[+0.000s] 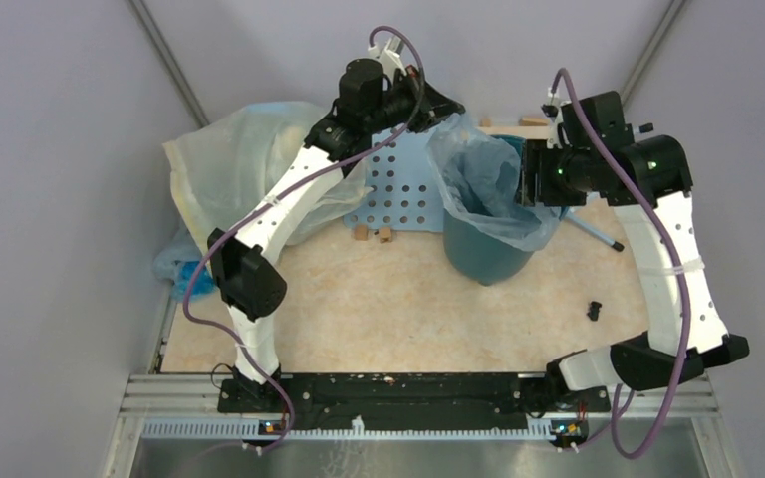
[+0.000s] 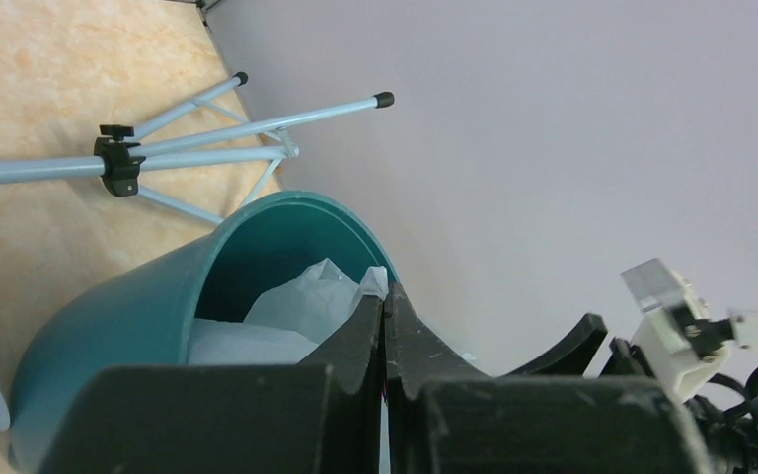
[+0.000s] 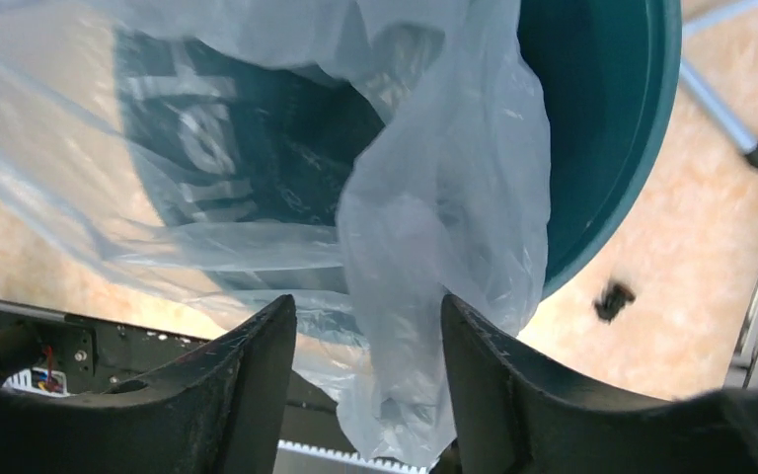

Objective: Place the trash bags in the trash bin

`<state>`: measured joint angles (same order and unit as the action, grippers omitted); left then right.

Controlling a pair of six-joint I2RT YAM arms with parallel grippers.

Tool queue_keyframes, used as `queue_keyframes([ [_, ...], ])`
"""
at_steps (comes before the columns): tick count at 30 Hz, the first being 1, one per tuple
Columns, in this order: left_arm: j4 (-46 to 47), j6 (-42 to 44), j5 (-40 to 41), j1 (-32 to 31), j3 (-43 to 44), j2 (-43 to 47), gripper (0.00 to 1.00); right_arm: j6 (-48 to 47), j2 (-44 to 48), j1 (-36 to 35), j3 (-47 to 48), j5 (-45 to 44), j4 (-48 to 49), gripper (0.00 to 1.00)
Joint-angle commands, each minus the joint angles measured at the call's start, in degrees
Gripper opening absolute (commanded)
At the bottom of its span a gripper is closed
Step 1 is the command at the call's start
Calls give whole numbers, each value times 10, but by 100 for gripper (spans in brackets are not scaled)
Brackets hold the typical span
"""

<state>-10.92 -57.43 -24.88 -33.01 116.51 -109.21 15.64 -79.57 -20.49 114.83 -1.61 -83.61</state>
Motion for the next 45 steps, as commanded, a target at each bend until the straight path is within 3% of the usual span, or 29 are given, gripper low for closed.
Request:
queue_keyframes([
  [1,41,-9,-6,-5,46,-21,0,14,15,-3,-32,-73,-16,52],
  [4,50,-14,-4,-9,53,-37,0,20,6,-2,-47,-138,12,38],
  [7,55,-15,2,-11,55,-52,0,23,-8,22,-51,-177,58,13],
  [13,33,17,32,-10,55,-75,0,65,-41,111,-47,-158,121,2],
  [22,-19,71,57,27,45,-40,0,75,5,122,-28,-228,158,0],
  [28,-18,90,69,61,-26,35,0,96,36,147,-82,-281,160,4],
  [38,-19,113,95,74,-183,118,0,131,22,214,-123,-271,174,12],
  [45,-17,116,54,74,-192,82,0,140,-10,233,-155,-208,238,16],
])
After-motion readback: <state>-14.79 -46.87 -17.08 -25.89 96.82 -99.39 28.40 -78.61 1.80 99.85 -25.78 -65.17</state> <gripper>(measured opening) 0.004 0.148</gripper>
